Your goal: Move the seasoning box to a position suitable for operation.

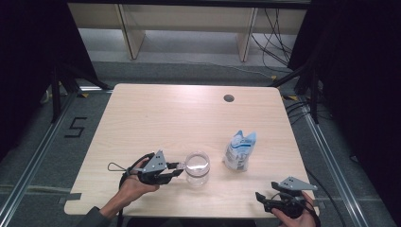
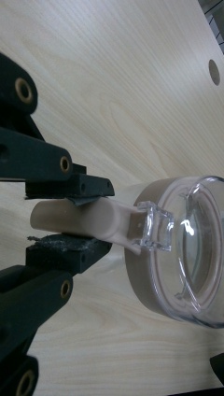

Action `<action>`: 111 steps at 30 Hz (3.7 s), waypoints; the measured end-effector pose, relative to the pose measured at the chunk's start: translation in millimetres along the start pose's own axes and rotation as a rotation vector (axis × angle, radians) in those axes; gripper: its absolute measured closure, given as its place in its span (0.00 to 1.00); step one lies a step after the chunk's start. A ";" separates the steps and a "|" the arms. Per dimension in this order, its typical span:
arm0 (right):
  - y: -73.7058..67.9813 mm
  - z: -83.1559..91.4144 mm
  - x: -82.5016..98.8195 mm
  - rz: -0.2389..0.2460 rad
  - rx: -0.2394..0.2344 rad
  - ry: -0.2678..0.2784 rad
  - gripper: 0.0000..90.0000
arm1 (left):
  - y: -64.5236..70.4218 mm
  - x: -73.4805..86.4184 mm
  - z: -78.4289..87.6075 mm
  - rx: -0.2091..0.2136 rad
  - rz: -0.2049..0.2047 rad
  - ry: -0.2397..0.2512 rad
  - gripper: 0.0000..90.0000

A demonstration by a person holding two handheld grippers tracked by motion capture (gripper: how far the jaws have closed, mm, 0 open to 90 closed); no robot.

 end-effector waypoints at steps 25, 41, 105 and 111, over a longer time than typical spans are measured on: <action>1.3 0.5 -0.8 0.021 -0.007 0.008 0.27 | 0.0 2.8 10.2 -0.036 0.050 0.011 0.64; -0.2 0.5 -1.0 0.026 -0.015 0.000 0.27 | 8.4 -5.5 31.5 -0.011 0.113 0.091 0.78; -50.4 -20.5 -38.3 0.182 -0.185 0.159 0.67 | 0.5 -29.8 20.7 -0.056 0.141 0.151 0.94; -60.2 -30.7 -48.9 0.203 -0.214 0.176 0.76 | 0.9 -29.2 20.6 -0.058 0.142 0.157 0.94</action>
Point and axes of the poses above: each handheld gripper's, and its own axes: z roughly backward along the jaws, x roughly out of its underside, y roughly to its right, the point moved 3 cm from there along -z, roughly forward along the jaws, and after that the axes turned 3 degrees about y, right-handed, at the moved point
